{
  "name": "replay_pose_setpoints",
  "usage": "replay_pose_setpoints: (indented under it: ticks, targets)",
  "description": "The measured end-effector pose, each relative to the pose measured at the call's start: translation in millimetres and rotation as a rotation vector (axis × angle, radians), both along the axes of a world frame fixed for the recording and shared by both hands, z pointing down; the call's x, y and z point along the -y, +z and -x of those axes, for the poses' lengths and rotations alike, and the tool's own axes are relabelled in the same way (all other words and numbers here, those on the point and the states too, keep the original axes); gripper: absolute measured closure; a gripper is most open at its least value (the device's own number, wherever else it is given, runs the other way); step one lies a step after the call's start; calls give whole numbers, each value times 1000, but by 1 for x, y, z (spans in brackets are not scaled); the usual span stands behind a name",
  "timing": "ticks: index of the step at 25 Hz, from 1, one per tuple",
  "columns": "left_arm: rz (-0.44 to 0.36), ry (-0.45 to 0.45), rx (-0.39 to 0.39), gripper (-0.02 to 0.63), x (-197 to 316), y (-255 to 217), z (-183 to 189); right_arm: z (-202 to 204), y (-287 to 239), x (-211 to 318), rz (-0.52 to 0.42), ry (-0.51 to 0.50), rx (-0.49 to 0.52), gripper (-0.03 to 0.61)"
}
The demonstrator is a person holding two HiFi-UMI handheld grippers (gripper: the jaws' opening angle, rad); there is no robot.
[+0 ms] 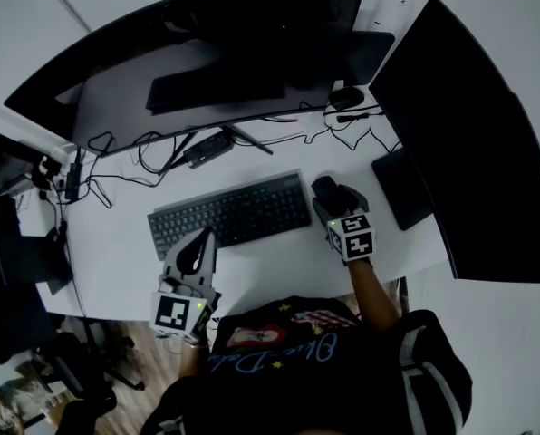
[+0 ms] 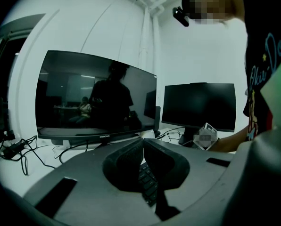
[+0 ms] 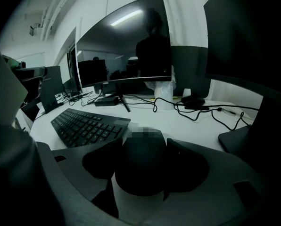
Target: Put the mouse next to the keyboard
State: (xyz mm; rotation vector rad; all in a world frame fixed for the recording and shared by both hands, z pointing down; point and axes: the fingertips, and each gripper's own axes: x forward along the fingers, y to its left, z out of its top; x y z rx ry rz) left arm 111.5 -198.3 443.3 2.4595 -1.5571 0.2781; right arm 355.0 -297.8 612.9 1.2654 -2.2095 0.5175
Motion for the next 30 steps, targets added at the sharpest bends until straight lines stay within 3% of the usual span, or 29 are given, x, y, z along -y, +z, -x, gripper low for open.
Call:
replay_pose_setpoints:
  ticks: [30]
  targets:
    - [-13, -8, 0, 612, -5, -2, 5, 7, 25, -8, 62, -54, -68, 290]
